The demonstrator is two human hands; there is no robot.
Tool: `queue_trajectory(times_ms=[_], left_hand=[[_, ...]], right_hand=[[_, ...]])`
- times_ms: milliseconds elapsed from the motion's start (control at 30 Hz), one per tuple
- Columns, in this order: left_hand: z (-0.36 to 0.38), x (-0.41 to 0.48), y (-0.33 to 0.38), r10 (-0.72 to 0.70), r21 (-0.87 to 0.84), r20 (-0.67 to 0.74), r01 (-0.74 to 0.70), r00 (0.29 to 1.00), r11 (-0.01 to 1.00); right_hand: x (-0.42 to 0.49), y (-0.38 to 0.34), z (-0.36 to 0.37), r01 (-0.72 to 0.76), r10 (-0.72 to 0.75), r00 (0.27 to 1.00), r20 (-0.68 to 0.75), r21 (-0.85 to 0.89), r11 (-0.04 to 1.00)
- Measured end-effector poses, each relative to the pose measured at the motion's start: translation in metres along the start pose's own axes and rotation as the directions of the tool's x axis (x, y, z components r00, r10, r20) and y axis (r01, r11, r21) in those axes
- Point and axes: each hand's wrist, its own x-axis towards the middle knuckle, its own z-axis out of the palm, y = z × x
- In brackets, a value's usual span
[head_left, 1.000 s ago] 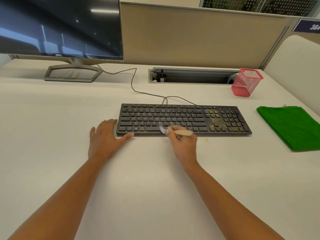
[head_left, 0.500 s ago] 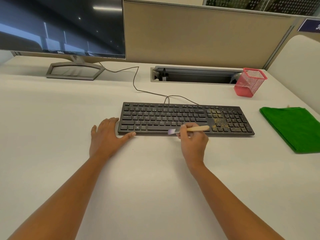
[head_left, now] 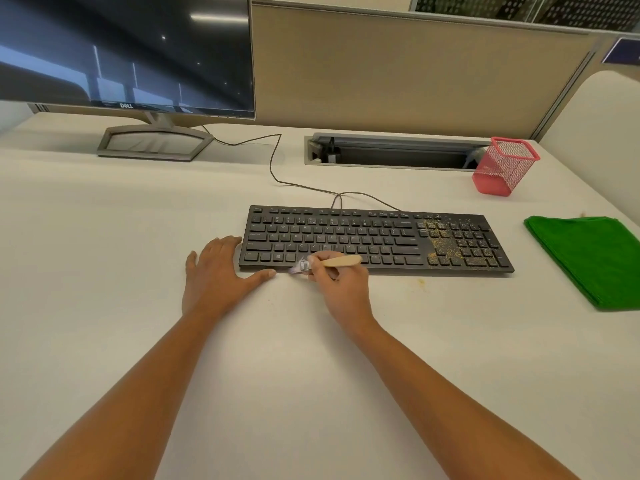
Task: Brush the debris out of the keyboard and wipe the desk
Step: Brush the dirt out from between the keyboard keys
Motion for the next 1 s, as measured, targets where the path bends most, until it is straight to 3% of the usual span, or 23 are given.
queue_trajectory(times_ms=[200, 400, 633, 867, 1000], left_hand=[[0.001, 0.001, 0.001, 0.005, -0.009, -0.010, -0.005, 1.000, 1.000], [0.001, 0.000, 0.000, 0.000, -0.028, 0.000, 0.000, 1.000, 1.000], [0.001, -0.001, 0.000, -0.005, -0.036, -0.004, 0.005, 1.000, 0.999], [0.001, 0.000, 0.000, -0.001, -0.033, -0.014, 0.001, 1.000, 0.999], [0.003, 0.000, -0.001, 0.001, -0.032, -0.027, -0.001, 1.000, 0.999]], right_hand=[[0.006, 0.001, -0.003, -0.064, 0.058, 0.996, 0.063, 0.102, 0.993], [0.019, -0.001, -0.017, -0.030, 0.035, 0.993, -0.111, 0.050, 0.998], [0.021, -0.005, -0.010, -0.042, 0.042, 0.996, 0.084, -0.007, 0.999], [0.044, -0.012, -0.022, -0.103, 0.103, 0.995, 0.001, -0.017, 0.995], [0.053, -0.020, -0.013, -0.110, 0.129, 0.983, 0.129, -0.147, 0.983]])
